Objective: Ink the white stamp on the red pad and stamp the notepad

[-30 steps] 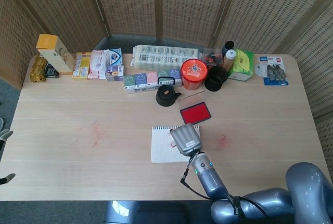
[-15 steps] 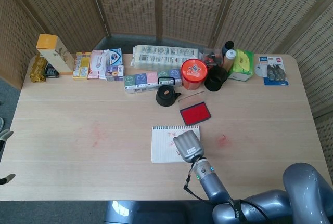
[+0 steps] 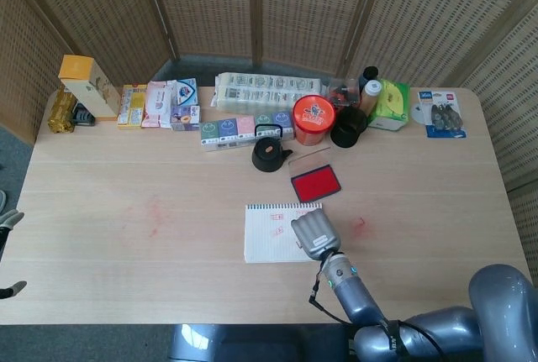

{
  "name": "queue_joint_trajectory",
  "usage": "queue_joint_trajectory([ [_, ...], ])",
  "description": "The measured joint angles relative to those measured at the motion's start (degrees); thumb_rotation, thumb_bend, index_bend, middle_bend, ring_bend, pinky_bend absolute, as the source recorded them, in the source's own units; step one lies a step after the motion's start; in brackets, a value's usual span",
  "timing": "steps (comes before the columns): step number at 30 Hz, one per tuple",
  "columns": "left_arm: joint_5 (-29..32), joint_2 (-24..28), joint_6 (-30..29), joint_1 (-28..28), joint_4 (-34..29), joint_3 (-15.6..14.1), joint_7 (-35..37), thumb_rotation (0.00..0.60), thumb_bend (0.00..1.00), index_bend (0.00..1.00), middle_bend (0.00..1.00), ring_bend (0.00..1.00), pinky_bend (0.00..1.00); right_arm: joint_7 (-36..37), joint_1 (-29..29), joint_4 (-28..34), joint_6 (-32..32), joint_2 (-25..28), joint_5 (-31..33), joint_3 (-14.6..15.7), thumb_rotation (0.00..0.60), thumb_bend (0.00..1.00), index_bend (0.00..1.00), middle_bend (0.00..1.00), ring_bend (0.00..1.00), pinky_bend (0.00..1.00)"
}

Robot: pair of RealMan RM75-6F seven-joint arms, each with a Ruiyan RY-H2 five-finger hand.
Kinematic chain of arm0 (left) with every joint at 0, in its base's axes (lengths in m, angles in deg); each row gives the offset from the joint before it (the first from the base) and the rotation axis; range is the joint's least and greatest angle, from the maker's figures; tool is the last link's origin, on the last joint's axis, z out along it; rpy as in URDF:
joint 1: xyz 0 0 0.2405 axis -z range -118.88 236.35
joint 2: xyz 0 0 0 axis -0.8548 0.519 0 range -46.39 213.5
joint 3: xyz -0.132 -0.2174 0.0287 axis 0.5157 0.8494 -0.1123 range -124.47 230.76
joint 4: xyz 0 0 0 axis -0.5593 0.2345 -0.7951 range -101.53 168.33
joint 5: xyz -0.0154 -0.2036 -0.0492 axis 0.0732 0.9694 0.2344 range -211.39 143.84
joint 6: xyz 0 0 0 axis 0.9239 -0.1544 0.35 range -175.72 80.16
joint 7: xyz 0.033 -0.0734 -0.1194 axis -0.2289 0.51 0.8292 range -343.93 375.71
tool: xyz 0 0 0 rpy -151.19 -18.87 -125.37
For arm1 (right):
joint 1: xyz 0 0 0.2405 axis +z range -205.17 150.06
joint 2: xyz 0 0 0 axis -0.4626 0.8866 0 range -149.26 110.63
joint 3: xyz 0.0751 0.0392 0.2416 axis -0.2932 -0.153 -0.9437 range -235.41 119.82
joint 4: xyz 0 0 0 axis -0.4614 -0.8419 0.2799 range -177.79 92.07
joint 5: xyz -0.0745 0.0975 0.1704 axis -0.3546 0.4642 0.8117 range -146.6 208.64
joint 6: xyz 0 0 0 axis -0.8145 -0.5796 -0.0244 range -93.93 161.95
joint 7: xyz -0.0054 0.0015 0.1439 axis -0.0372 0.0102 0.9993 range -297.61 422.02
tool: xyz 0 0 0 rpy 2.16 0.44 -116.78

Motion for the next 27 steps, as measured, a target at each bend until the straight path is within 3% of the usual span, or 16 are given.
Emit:
queue_joint_trajectory([
  [27, 0.6, -0.2, 0.6, 0.3, 0.1, 0.1, -0.3, 0.6, 0.0, 0.0, 0.0, 0.0, 0.01, 1.8, -0.6, -4.7, 2.9, -2.7, 0.7, -0.3, 0.6, 0.48, 0.64, 1.0, 1.0, 1.0],
])
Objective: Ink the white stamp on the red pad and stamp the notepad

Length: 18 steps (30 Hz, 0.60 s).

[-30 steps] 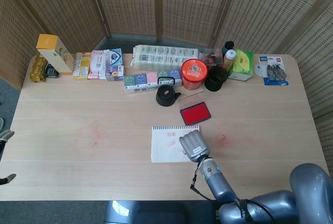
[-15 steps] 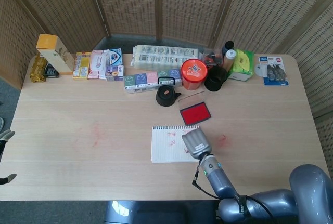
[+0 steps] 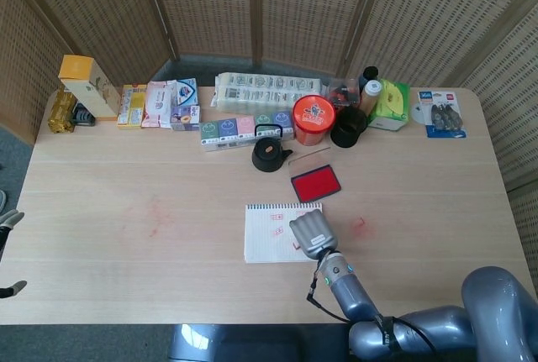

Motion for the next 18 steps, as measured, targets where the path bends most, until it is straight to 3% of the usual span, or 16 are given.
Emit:
queue_joint_trajectory([
  [18, 0.4, -0.1, 0.3, 0.1, 0.0, 0.0, -0.2, 0.6, 0.0, 0.0, 0.0, 0.0, 0.01, 3.0, -1.4, -4.2, 2.8, -2.0, -1.8, 0.9, 0.6, 0.48, 0.64, 1.0, 1.0, 1.0],
])
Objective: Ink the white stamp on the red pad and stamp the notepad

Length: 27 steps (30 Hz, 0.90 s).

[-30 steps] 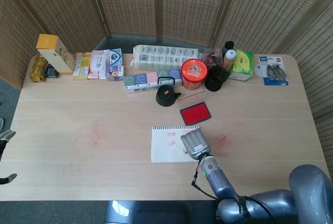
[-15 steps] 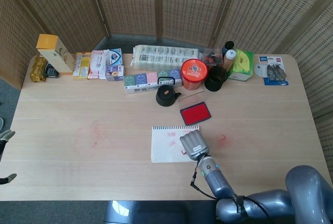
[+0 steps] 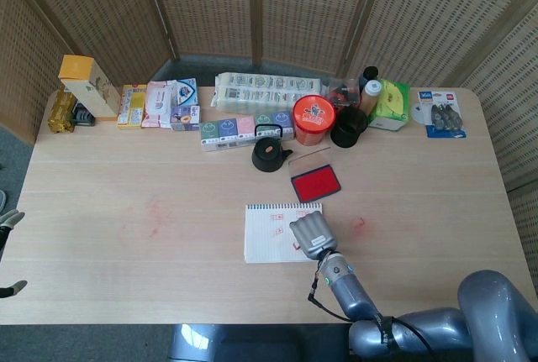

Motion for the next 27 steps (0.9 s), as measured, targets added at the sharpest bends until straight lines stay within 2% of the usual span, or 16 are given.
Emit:
queue_joint_trajectory([
  [27, 0.0, -0.1, 0.1, 0.1, 0.0, 0.0, -0.2, 0.6, 0.0, 0.0, 0.0, 0.0, 0.01, 1.3, -1.5, -2.2, 1.7, -1.2, -1.4, 0.5, 0.6, 0.48, 0.64, 1.0, 1.0, 1.0],
])
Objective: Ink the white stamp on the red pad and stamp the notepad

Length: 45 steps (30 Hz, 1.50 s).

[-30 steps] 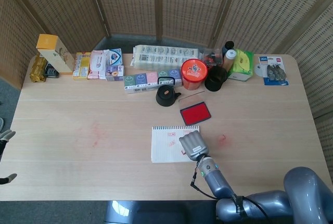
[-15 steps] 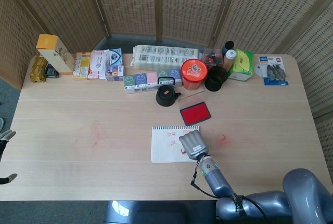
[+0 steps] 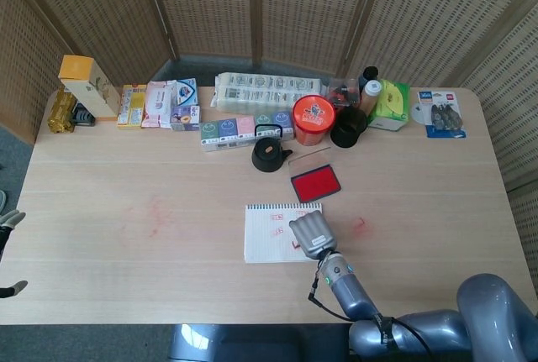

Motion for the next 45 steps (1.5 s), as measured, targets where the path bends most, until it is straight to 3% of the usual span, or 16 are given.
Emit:
queue_joint_trajectory([
  [18, 0.0, 0.1, 0.1, 0.1, 0.1, 0.0, 0.4, 0.6, 0.0, 0.0, 0.0, 0.0, 0.01, -2.2, 0.0, 2.0, -1.5, 0.4, 0.2, -0.3, 0.6, 0.48, 0.64, 1.0, 1.0, 1.0],
  [28, -0.2, 0.1, 0.7, 0.3, 0.1, -0.2, 0.5, 0.6, 0.0, 0.0, 0.0, 0.0, 0.01, -7.9, 1.5, 11.8, -6.3, 4.3, 1.8, -1.8, 0.6, 0.48, 0.65, 1.0, 1.0, 1.0],
  [35, -0.9, 0.4, -0.3, 0.0, 0.1, -0.3, 1.2, 0.6, 0.0, 0.0, 0.0, 0.0, 0.01, -13.2, 4.0, 19.2, -11.4, 6.5, 2.9, -4.6, 0.6, 0.48, 0.65, 1.0, 1.0, 1.0],
  [45, -1.1, 0.5, -0.6, -0.2, 0.2, -0.3, 1.6, 0.6, 0.0, 0.0, 0.0, 0.0, 0.01, -16.0, 6.4, 19.4, -12.3, 1.7, 3.9, -4.7, 0.6, 0.48, 0.65, 1.0, 1.0, 1.0],
])
